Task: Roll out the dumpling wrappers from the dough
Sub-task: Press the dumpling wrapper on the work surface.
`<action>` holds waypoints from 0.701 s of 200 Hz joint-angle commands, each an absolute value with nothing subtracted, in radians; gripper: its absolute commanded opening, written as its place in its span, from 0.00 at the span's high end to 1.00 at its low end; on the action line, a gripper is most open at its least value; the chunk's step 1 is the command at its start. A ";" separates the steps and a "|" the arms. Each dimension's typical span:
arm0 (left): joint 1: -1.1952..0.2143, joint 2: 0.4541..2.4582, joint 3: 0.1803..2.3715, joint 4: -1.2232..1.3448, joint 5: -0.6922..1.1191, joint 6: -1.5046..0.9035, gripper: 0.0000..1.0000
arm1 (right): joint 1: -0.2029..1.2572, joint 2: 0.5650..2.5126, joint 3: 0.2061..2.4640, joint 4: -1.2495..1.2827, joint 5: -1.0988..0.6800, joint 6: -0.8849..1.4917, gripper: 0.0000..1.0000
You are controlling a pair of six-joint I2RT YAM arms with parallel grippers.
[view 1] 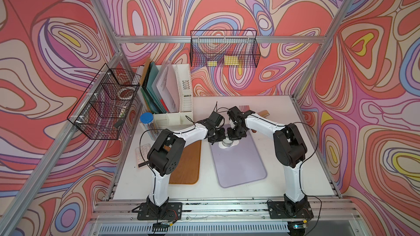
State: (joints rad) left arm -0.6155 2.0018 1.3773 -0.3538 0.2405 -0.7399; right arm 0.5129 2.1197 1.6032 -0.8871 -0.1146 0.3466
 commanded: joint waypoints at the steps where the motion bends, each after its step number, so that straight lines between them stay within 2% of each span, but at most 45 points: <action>1: -0.647 2.138 1.353 -0.436 0.225 -0.732 1.00 | 0.505 2.327 1.549 -0.889 -0.081 0.423 1.00; 56: -0.648 2.166 1.362 -0.435 0.241 -0.739 1.00 | 0.503 2.398 1.579 -0.899 -0.033 0.423 1.00; 85: -0.649 2.128 1.358 -0.442 0.234 -0.734 0.99 | 0.504 2.246 1.486 -0.788 -0.089 0.407 1.00; 106: -0.648 2.096 1.367 -0.458 0.223 -0.725 0.97 | 0.504 2.129 1.474 -0.795 -0.087 0.394 1.00; 140: -0.647 2.043 1.408 -0.487 0.211 -0.717 0.92 | 0.503 2.043 1.498 -0.841 -0.070 0.380 0.87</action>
State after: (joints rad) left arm -0.6220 2.0197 1.4170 -0.3725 0.2176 -0.7204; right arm 0.5098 2.0499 1.5223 -0.7921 -0.0891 0.3752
